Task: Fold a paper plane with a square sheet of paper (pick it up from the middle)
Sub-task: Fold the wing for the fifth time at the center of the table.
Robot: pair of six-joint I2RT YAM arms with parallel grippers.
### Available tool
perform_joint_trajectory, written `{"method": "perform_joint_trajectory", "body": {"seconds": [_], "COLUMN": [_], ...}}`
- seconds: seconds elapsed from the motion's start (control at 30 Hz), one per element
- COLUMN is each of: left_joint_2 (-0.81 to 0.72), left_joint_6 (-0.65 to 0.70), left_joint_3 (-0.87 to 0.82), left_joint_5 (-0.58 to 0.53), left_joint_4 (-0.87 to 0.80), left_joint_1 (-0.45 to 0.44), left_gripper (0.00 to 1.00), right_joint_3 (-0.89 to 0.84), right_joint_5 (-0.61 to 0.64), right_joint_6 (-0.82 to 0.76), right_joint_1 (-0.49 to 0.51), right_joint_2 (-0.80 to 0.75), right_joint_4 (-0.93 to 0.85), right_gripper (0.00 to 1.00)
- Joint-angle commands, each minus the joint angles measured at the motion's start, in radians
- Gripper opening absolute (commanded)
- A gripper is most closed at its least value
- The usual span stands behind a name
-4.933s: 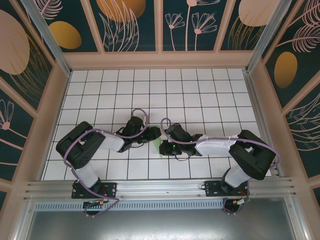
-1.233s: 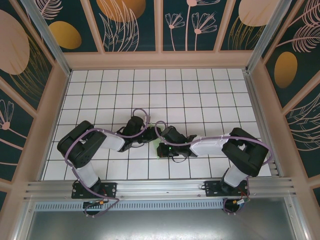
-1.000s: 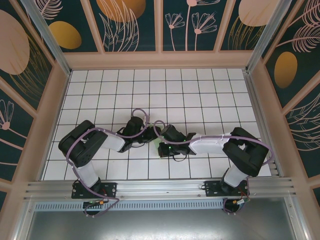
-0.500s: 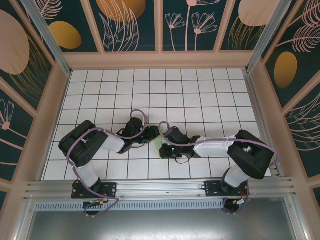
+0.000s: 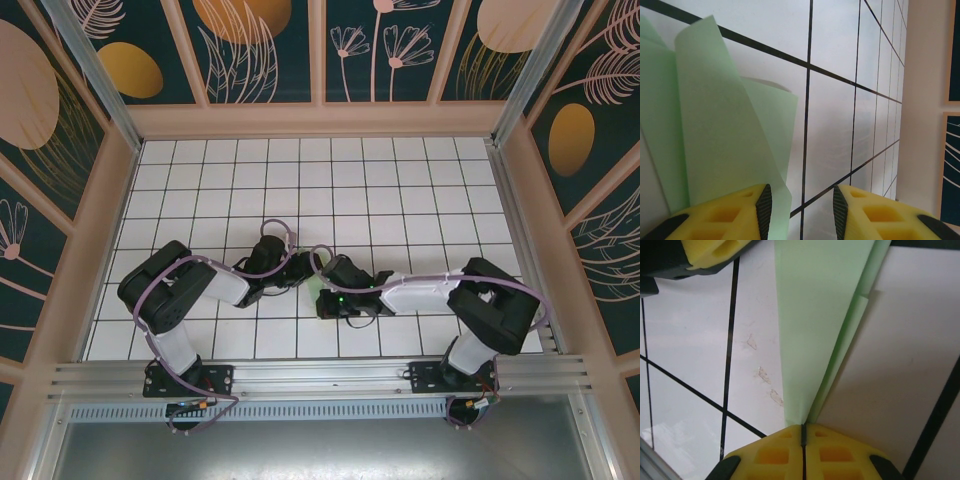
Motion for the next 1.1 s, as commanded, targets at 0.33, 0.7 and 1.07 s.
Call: {"method": "perform_joint_trajectory", "body": {"seconds": [0.33, 0.7, 1.07], "left_joint_2": [-0.003, -0.012, -0.009], "left_joint_6": [0.002, -0.01, -0.003], "left_joint_3": [-0.03, -0.027, -0.026], "left_joint_5": [-0.036, -0.037, -0.028], "left_joint_4": [-0.124, -0.124, -0.127], "left_joint_1": [-0.002, -0.003, -0.003], "left_gripper": [0.41, 0.41, 0.41], "right_joint_3": [-0.052, -0.245, -0.208], "right_joint_5": [0.054, -0.126, -0.185], "right_joint_6": [0.05, 0.279, 0.325], "right_joint_1": [-0.016, -0.118, -0.113], "right_joint_2": [-0.136, -0.212, -0.039], "right_joint_4": [0.015, 0.562, 0.626], "right_gripper": [0.14, 0.08, 0.05]}}
